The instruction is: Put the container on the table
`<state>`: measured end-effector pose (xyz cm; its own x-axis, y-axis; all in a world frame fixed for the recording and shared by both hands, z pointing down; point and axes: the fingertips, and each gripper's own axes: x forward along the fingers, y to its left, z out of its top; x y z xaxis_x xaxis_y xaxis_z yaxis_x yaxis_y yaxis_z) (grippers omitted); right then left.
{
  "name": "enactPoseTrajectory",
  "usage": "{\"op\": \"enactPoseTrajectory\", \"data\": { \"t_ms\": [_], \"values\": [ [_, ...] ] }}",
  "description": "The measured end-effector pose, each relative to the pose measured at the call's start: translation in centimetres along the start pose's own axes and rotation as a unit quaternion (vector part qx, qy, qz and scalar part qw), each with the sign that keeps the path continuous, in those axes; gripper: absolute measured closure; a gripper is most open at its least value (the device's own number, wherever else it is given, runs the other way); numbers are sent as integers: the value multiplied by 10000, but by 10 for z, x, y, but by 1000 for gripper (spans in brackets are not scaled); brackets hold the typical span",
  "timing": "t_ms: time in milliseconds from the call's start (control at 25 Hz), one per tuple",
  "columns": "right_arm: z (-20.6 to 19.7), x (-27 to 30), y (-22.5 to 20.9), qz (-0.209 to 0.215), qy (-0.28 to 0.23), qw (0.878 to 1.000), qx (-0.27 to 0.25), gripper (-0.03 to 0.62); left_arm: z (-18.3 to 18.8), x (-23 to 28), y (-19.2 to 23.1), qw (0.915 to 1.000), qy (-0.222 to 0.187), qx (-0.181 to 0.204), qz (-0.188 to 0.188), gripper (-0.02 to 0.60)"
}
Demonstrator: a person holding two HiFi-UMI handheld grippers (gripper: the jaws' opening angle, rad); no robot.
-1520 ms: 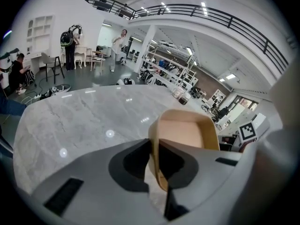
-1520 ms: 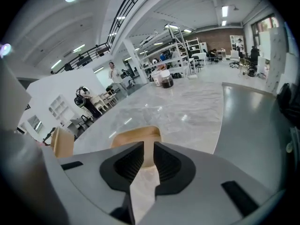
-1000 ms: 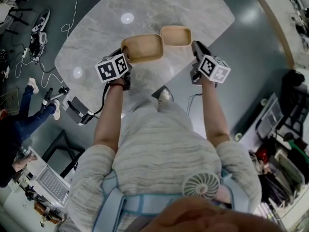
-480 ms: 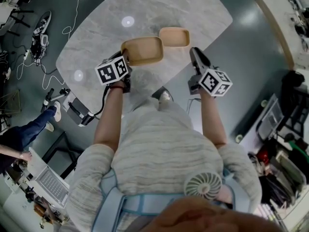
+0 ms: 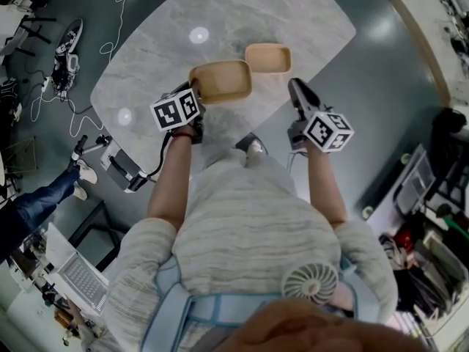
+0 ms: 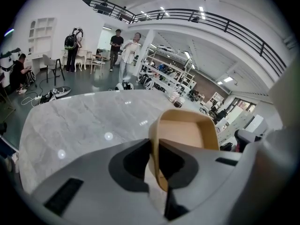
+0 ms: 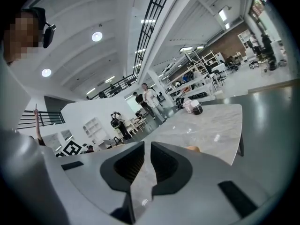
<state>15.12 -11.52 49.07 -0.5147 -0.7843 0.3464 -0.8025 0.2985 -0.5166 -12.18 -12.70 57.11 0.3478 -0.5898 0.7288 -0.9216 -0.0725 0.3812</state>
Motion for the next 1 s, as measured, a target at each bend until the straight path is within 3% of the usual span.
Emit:
{"op": "enactPoseTrajectory", "data": {
  "t_ms": [400,600,1000],
  "values": [
    [1,-3,-5,-110,1,9999,46,553,6,17,9,9998,80,-155,27,551],
    [-9,-1,-15,-140,-20,9994,324,553,8,33,18,9994,173,-269,97,551],
    [-7,8,-15,-164,32,9995,267,553,0,68,38,9968,529,-549,242,551]
  ]
}}
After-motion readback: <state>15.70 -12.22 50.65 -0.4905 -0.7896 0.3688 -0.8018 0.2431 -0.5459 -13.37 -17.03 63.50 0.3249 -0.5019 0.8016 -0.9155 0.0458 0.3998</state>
